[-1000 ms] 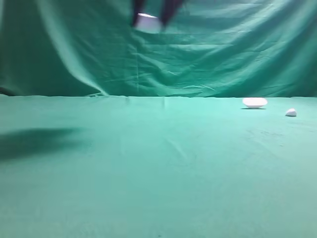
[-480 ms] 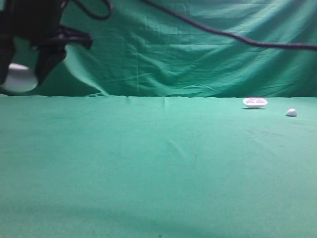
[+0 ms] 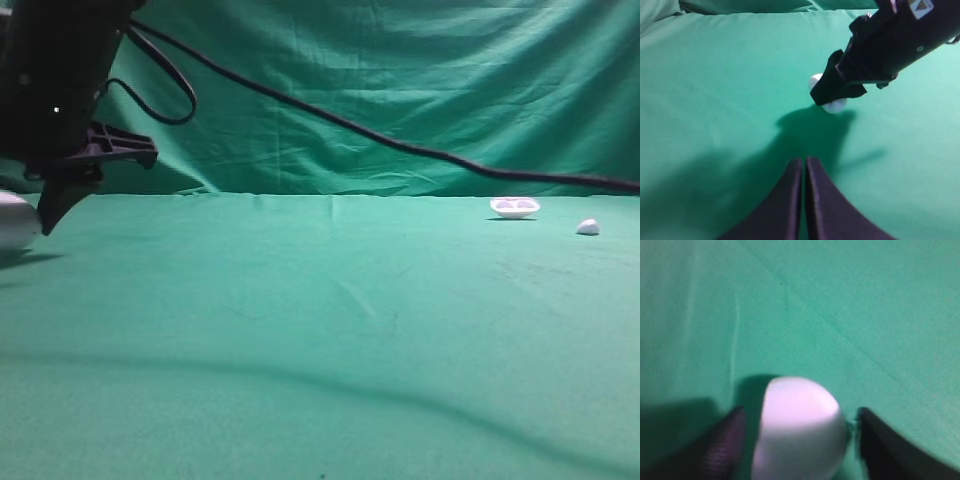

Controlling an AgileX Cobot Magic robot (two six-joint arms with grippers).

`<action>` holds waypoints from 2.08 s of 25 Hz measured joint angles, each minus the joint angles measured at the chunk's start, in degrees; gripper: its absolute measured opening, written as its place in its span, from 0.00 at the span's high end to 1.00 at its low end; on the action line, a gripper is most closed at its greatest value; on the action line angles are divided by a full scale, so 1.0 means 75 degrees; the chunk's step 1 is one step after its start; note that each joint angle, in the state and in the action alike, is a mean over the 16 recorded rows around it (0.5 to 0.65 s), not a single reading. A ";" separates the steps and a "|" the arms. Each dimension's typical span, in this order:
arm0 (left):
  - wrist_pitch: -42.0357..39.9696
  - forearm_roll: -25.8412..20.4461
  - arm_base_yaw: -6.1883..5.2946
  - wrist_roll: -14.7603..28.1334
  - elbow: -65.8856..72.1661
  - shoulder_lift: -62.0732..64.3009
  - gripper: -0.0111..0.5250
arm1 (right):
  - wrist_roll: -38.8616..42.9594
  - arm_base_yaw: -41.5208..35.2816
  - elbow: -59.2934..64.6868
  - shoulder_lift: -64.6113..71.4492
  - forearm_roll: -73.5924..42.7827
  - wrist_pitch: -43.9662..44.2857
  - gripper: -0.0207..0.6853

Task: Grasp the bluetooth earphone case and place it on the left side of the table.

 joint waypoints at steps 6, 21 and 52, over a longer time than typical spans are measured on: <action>0.0000 0.0000 0.0000 0.0000 0.0000 0.0000 0.98 | -0.0016 0.0000 -0.0004 -0.0648 -0.0428 0.0941 0.23; 0.0000 0.0000 0.0000 0.0000 0.0000 0.0000 0.98 | 0.0252 -0.0345 0.0268 -0.3984 -0.1596 0.4413 0.94; 0.0000 0.0000 0.0000 0.0000 0.0000 0.0000 0.98 | 0.0194 -0.2221 0.9115 -1.2899 0.0216 0.2417 0.97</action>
